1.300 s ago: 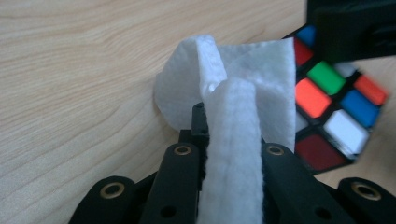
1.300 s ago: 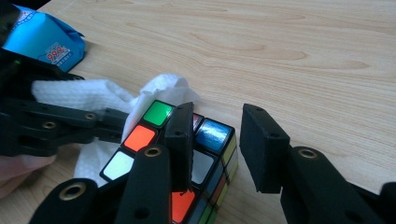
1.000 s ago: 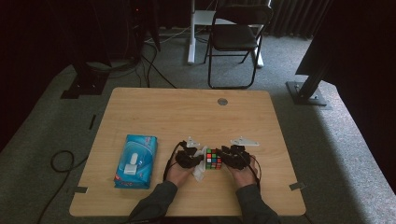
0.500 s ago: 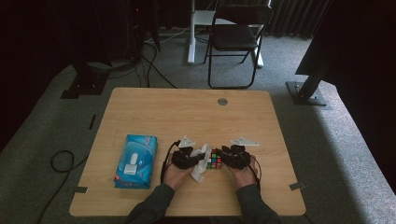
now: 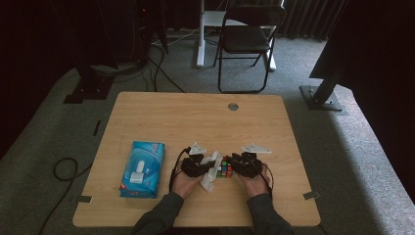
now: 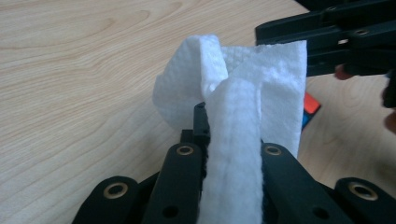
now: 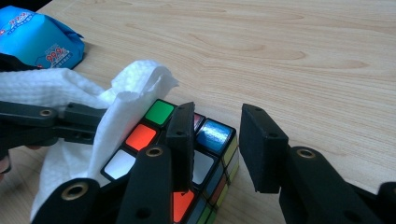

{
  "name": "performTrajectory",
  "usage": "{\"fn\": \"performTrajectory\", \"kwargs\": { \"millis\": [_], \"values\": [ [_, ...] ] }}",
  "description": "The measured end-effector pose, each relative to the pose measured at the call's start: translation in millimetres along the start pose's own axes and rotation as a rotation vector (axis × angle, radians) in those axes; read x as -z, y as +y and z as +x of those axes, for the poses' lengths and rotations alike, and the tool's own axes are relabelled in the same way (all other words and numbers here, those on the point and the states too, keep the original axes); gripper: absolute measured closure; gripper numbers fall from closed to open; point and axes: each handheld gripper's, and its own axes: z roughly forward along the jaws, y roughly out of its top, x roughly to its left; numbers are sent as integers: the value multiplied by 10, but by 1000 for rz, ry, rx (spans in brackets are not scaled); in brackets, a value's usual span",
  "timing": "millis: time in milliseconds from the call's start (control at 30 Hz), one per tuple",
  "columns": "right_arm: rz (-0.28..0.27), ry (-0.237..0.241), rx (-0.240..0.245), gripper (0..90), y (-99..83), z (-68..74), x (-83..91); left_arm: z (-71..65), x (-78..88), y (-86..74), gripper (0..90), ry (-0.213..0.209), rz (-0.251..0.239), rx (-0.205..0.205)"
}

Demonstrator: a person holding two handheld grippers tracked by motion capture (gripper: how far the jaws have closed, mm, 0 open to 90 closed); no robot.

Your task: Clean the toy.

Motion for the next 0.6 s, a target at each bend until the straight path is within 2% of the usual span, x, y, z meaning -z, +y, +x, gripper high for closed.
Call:
{"fn": "performTrajectory", "kwargs": {
  "millis": [300, 600],
  "values": [
    [-6, -4, -6, 659, -3, -5, -2, 35, -180, -123, 851, 32, 68, 3],
    [-9, -13, -9, 660, -5, -5, -2, 36, -249, -123, 851, 58, 89, -5]
  ]
}}
